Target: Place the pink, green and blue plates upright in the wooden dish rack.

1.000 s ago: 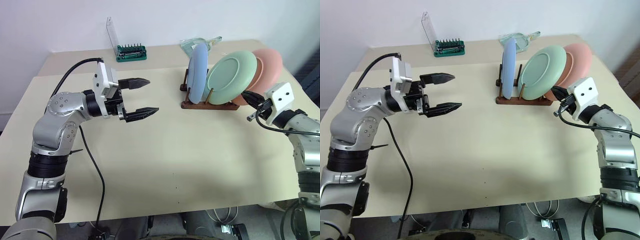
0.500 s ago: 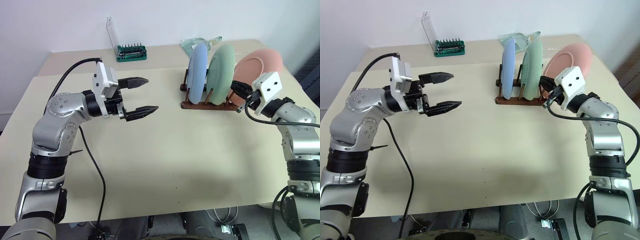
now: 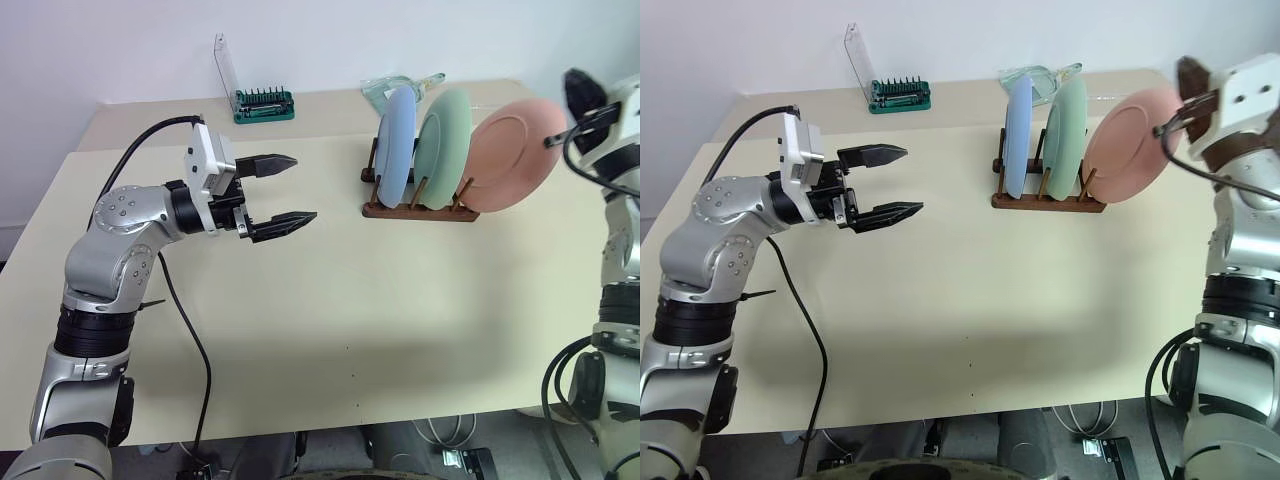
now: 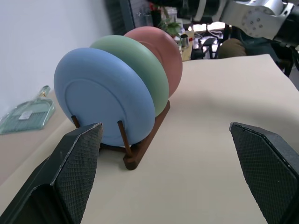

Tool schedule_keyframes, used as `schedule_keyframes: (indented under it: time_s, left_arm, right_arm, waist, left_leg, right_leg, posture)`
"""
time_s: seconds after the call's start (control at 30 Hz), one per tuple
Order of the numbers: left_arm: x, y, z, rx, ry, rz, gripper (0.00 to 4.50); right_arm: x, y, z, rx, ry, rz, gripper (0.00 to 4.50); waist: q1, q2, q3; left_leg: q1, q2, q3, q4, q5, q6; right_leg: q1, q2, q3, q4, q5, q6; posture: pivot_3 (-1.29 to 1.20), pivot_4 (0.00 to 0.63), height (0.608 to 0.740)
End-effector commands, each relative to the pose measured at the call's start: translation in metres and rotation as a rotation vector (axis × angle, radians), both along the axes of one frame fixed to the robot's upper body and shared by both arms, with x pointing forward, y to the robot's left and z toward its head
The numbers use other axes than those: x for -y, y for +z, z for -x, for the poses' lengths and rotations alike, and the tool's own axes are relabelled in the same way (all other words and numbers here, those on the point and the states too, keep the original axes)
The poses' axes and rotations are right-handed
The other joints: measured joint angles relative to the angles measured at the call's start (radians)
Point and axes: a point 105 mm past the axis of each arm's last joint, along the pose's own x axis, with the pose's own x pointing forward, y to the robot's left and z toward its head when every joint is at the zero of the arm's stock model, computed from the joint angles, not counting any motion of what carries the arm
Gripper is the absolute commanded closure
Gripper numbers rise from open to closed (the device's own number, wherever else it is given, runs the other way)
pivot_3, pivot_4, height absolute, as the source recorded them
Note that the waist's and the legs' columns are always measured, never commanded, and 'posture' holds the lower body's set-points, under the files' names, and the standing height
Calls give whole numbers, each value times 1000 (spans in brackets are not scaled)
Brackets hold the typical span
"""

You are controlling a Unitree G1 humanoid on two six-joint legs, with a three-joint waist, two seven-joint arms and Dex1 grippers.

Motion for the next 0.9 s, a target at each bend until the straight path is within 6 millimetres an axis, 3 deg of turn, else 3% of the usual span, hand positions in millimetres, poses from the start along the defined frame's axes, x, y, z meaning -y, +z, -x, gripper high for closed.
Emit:
schedule_keyframes:
  time_s: [0.03,0.2,0.33,0.57,0.7,0.9]
  left_arm:
    - [-2,11,3,42,0,12,0]
    - [-2,11,4,44,-1,8,0]
    - [-3,12,3,42,-1,7,0]
    - [-3,12,3,40,-1,5,0]
    - [-3,12,3,27,-3,5,0]
    - [-4,11,3,20,1,8,0]
  right_arm:
    - [37,7,7,13,-202,1,4454]
    - [46,-28,-2,-131,-227,-24,4454]
    - [28,-40,-7,-178,-136,-13,4454]
    - [8,-42,-11,-213,-22,-33,4454]
    - [-16,-36,-10,-207,117,-53,4454]
    - [-19,-29,-8,-194,135,-64,4454]
  waist:
    - [-1,0,0]
    - [-7,0,0]
    - [-6,0,0]
    - [-3,0,0]
    - [-4,0,0]
    - [-1,0,0]
  left_leg:
    - [0,0,0,0,0,0]
    - [1,1,0,-1,0,0]
    - [1,1,1,-1,0,0]
    - [0,0,0,0,0,0]
    - [0,1,0,0,0,0]
    - [0,0,0,0,0,0]
  right_leg:
    - [0,0,0,0,0,0]
    - [0,0,0,0,0,0]
    - [0,0,1,0,0,0]
    - [0,0,0,0,0,0]
    - [0,0,0,0,0,0]
    - [0,0,0,0,0,0]
  posture:
    - [0,150,740]
    - [0,150,740]
    - [0,150,740]
    - [0,150,740]
    - [0,150,740]
    - [0,150,740]
